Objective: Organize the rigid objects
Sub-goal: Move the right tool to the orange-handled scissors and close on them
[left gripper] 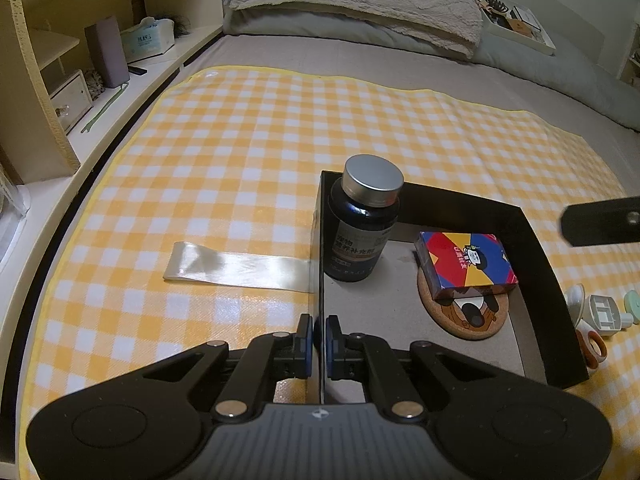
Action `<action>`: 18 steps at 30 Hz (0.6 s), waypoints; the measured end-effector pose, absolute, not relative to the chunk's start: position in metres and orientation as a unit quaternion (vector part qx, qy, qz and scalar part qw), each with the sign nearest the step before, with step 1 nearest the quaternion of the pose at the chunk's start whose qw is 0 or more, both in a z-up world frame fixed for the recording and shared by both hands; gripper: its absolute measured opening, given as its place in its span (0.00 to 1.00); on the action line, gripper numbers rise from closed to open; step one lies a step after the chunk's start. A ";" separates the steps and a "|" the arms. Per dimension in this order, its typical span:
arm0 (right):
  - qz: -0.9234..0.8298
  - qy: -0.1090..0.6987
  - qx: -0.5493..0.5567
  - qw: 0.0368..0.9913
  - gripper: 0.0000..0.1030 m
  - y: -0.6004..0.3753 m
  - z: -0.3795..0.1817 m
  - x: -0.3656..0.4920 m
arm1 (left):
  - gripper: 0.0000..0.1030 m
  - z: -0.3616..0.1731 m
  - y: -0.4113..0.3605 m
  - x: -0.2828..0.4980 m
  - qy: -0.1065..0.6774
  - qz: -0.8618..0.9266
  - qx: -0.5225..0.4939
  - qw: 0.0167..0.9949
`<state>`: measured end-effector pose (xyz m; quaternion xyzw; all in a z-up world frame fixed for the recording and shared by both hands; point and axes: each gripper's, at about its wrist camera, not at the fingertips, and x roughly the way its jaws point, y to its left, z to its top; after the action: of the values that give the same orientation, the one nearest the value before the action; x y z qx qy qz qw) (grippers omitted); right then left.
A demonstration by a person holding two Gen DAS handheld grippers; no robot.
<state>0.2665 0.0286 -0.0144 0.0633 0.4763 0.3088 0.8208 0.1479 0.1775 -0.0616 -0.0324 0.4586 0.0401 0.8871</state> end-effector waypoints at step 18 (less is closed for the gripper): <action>0.232 0.507 0.119 0.821 0.81 -0.076 -0.038 0.269 | 0.07 -0.060 0.175 0.147 0.458 0.044 -0.025 0.888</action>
<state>0.2688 -0.0762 -0.0377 0.1195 0.5070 0.2321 0.8215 0.1472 0.1750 -0.0604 -0.0249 0.4579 0.0443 0.8876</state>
